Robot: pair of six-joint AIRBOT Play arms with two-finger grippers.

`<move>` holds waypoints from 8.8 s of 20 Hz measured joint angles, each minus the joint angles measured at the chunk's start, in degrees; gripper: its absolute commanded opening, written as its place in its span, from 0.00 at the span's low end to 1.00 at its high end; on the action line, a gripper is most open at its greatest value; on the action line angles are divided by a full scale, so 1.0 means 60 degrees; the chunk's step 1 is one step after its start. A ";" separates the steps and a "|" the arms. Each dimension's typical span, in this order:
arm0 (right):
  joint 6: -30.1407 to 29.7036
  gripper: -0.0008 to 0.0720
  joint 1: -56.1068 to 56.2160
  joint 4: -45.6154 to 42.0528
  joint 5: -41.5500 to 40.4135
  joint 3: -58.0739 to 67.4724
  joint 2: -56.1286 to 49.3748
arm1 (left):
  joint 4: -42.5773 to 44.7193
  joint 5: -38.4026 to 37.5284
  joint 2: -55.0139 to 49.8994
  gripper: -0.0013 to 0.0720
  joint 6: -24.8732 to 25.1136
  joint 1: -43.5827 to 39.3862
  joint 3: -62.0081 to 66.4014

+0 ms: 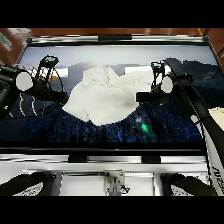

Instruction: Fold the shirts.

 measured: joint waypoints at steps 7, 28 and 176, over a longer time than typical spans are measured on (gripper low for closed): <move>0.0004 0.77 0.0000 0.0015 -0.1115 0.0000 0.0000 | -0.0066 0.0047 -0.0011 0.99 -0.0102 0.0000 0.0000; -0.0109 0.95 -0.0131 -0.0878 -0.2091 0.0000 -0.0699 | -0.2732 0.2353 -0.2677 0.99 -0.1585 0.0142 -0.0313; -0.1009 0.13 0.2226 0.1370 0.2881 0.2098 -0.0506 | -0.4768 0.2375 0.0845 0.09 0.2011 0.0546 -0.2812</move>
